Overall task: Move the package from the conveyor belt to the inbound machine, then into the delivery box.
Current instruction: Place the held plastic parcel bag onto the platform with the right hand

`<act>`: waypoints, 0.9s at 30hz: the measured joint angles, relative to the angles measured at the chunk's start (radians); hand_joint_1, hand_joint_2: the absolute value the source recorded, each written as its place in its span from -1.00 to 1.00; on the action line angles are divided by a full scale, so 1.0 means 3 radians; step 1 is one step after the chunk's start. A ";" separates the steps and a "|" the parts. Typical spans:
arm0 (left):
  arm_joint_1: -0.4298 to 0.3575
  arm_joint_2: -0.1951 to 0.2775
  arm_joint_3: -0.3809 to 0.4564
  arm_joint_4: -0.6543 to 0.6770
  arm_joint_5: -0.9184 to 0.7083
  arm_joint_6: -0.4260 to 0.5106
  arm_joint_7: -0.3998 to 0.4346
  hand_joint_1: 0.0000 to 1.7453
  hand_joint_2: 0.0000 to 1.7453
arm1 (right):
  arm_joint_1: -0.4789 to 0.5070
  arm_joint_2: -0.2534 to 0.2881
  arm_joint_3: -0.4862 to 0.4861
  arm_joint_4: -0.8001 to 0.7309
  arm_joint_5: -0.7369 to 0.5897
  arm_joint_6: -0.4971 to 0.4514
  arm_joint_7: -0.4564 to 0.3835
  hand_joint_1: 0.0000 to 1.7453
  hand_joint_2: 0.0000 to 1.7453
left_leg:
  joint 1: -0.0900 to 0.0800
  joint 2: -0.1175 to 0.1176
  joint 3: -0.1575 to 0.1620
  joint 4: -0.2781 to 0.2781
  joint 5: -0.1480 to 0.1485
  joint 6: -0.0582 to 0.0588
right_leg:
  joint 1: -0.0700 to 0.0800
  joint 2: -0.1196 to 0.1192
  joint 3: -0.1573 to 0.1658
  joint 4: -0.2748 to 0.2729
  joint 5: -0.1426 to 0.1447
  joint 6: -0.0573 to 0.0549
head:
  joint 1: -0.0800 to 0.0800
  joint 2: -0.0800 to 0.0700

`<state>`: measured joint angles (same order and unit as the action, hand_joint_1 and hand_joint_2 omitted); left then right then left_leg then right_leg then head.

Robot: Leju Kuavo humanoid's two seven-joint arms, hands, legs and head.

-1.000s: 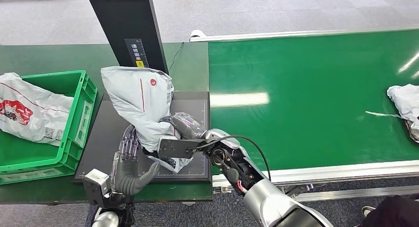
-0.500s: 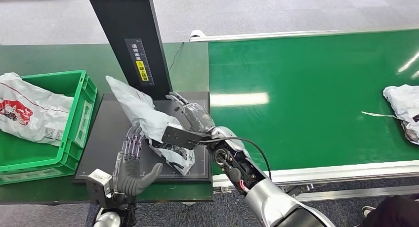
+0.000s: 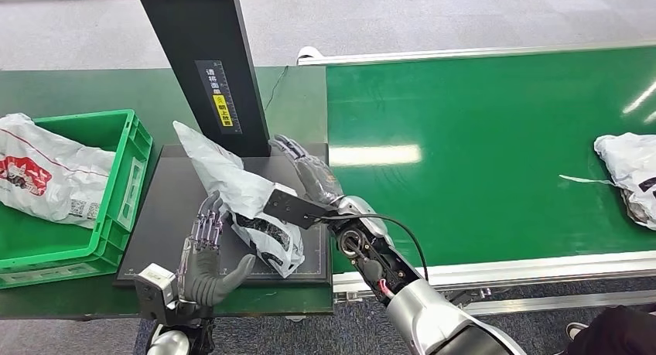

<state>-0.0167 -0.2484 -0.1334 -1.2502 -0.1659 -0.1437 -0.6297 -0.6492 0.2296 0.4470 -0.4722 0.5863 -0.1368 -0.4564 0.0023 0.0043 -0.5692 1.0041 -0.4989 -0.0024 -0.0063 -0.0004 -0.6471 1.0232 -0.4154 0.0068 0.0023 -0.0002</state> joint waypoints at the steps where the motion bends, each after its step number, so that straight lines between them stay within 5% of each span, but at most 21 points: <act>1: 0.0000 0.0000 -0.0002 0.0003 0.0000 0.0012 -0.0003 -1.00 1.00 | 0.0019 0.0000 -0.0032 -0.0026 -0.0088 -0.0020 -0.0083 -1.00 1.00 | 0.0000 0.0000 0.0000 0.0000 0.0000 0.0000 | 0.0000 0.0000 0.0000 0.0000 0.0000 0.0000 | 0.0000 0.0000; 7: 0.0014 -0.0001 -0.0004 0.0002 -0.0044 0.0304 -0.0051 -1.00 1.00 | 0.0292 -0.0009 -0.0311 -0.0412 -0.0783 -0.0037 -0.0579 -1.00 1.00 | 0.0000 -0.0001 -0.0001 0.0000 0.0000 0.0000 | 0.0000 0.0000 0.0000 0.0000 0.0000 0.0000 | 0.0000 0.0000; 12: 0.0110 0.0009 0.0023 -0.0208 -0.0120 0.0742 -0.0095 -1.00 1.00 | 0.0754 -0.0009 -0.0553 -0.1104 -0.1287 0.0000 -0.0698 -1.00 1.00 | 0.0001 -0.0002 -0.0002 -0.0001 -0.0002 0.0000 | 0.0000 0.0000 0.0000 0.0000 -0.0001 0.0000 | 0.0000 0.0000; 22: 0.0247 -0.0004 0.0039 -0.0844 -0.1651 0.2449 0.0334 -1.00 1.00 | 0.1427 -0.0004 -0.0832 -0.1953 -0.1131 -0.0037 -0.0559 -1.00 1.00 | 0.0000 -0.0002 0.0001 -0.0001 -0.0004 -0.0002 | 0.0000 0.0000 0.0002 -0.0001 -0.0002 -0.0001 | 0.0000 0.0000; 27: 0.0186 -0.0001 -0.0164 -0.0871 -0.1996 0.2506 0.0631 -1.00 1.00 | 0.1508 0.0004 -0.0938 -0.2063 -0.1107 -0.0012 -0.0554 -1.00 1.00 | 0.0000 -0.0002 0.0002 -0.0001 -0.0003 -0.0001 | -0.0001 0.0000 0.0004 -0.0002 -0.0001 -0.0001 | 0.0000 -0.0001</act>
<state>0.0390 -0.2486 -0.1825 -1.5114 -0.7647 0.6081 -0.4403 -0.1968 0.2310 0.1656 -1.0911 0.2542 -0.1403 -0.6226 0.0022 0.0038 -0.5685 1.0039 -0.5000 -0.0028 -0.0065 -0.0004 -0.6460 1.0227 -0.4158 0.0067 0.0022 -0.0004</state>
